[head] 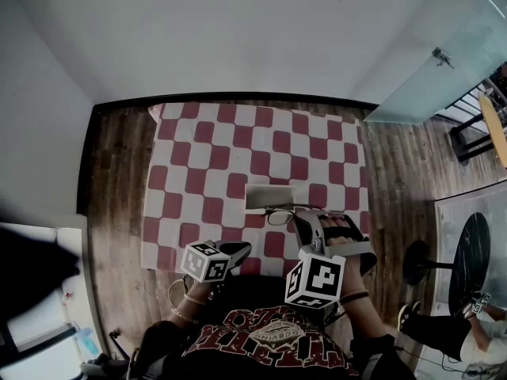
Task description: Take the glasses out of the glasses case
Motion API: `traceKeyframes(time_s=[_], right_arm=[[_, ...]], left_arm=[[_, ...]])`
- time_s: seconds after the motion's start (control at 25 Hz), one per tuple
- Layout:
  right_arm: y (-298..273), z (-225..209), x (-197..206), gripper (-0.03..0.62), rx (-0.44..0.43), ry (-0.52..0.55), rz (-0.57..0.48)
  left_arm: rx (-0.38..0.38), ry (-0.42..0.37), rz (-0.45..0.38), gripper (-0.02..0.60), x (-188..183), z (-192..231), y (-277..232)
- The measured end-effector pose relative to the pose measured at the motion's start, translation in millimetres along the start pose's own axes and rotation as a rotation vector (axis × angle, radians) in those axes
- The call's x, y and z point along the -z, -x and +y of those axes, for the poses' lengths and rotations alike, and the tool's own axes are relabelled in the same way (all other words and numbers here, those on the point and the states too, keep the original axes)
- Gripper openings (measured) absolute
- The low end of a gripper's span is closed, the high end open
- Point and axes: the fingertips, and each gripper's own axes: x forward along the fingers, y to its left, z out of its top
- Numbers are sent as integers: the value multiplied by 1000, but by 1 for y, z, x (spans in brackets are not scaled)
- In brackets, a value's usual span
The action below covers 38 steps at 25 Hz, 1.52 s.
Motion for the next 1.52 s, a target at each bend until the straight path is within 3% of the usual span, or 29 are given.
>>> traceKeyframes(time_s=[1.52], right_arm=[[32, -7, -2, 21, 47, -3, -18]], left_arm=[[9, -2, 17, 3, 5, -3, -5]])
